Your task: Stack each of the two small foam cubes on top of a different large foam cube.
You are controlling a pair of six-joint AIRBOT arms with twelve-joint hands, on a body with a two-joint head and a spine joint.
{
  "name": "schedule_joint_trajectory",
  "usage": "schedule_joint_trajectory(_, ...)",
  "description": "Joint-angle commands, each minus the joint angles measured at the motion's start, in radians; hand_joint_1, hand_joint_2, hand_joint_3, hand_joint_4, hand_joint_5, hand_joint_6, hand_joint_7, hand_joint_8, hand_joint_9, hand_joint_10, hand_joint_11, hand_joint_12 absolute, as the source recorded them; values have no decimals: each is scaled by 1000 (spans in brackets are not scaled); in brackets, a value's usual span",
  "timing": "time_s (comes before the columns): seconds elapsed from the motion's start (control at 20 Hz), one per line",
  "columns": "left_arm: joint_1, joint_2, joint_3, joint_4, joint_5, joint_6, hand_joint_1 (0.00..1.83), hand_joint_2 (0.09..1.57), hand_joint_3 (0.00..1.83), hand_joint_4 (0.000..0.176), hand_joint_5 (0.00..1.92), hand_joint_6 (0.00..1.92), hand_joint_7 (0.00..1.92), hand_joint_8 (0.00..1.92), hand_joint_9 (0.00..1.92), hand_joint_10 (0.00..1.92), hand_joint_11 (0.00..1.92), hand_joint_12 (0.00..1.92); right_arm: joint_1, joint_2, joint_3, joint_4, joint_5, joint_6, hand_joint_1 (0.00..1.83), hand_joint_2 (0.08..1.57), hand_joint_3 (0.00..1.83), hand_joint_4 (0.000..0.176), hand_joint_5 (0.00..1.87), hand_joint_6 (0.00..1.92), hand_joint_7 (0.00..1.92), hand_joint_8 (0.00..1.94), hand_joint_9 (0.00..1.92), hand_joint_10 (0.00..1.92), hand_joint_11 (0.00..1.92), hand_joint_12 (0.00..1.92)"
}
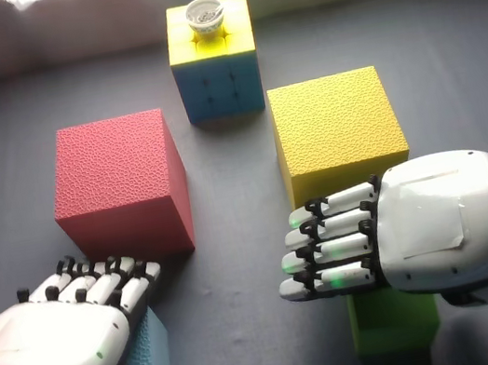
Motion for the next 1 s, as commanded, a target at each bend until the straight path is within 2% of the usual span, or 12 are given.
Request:
schedule_joint_trajectory(0.0,-9,-4,2,43,-69,7,1282,1055,6,0,0,0,0,0,43,4,0,224,13,7,-1,21,82,-6,1336,945,0,0,3,1,3,1,27,5,9,192)
schedule_joint_trajectory(0.15,-20,-10,7,30,-69,19,1271,1068,5,0,0,0,70,11,105,12,0,438,15,7,0,24,81,-6,1335,937,0,0,102,11,89,9,97,12,0,254)
schedule_joint_trajectory(0.2,-22,-11,8,26,-69,20,1190,1120,10,0,112,19,172,19,182,20,0,595,16,7,0,24,81,-6,1303,966,4,0,230,8,226,6,259,9,0,724)
schedule_joint_trajectory(0.3,-24,-11,8,22,-69,22,1176,1163,14,0,244,43,266,32,265,36,0,765,18,7,0,25,81,-6,1275,991,1,0,302,7,302,6,350,17,0,1096)
schedule_joint_trajectory(0.35,-24,-11,8,21,-69,24,1176,1163,14,0,244,43,266,32,265,36,0,765,18,7,0,25,81,-6,1275,991,1,0,302,7,302,6,350,17,0,1096)
schedule_joint_trajectory(0.45,-25,-12,10,20,-69,25,1164,1217,2,0,510,42,505,29,493,79,0,1134,19,7,0,25,81,-6,1212,1019,4,0,391,17,375,13,427,28,27,1163)
schedule_joint_trajectory(0.6,-25,-13,12,20,-69,25,1160,1245,2,0,647,40,681,43,626,196,73,1278,19,7,0,25,81,-7,1195,1080,7,0,470,12,489,14,529,40,108,1214)
schedule_joint_trajectory(0.65,-25,-13,12,19,-69,25,1121,1273,1,0,691,1402,703,1135,581,689,148,1470,19,7,0,25,81,-7,1186,1138,1,0,748,28,809,36,760,96,281,1292)
schedule_joint_trajectory(0.7,-26,-14,12,18,-69,27,1138,1295,0,0,593,1432,732,1453,534,991,188,1558,19,7,0,25,81,-7,1232,1120,0,0,857,805,1037,736,970,181,412,1366)
schedule_joint_trajectory(0.8,-27,-16,12,17,-69,30,1172,1278,1,0,638,1301,748,1554,553,1205,276,1611,19,7,0,25,81,-7,1245,1101,0,0,945,856,1087,900,1111,267,468,1430)
schedule_joint_trajectory(0.85,-27,-17,11,15,-69,33,1193,1255,0,0,722,1183,756,1576,585,1359,329,1677,19,7,0,25,81,-7,1251,1082,0,0,1089,668,1058,1034,1021,670,569,1456)
schedule_joint_trajectory(0.95,-28,-17,10,14,-69,35,1194,1249,0,0,758,1143,739,1601,583,1410,358,1664,19,7,0,25,81,-7,1252,1077,0,0,1091,674,1063,1029,967,842,599,1448)
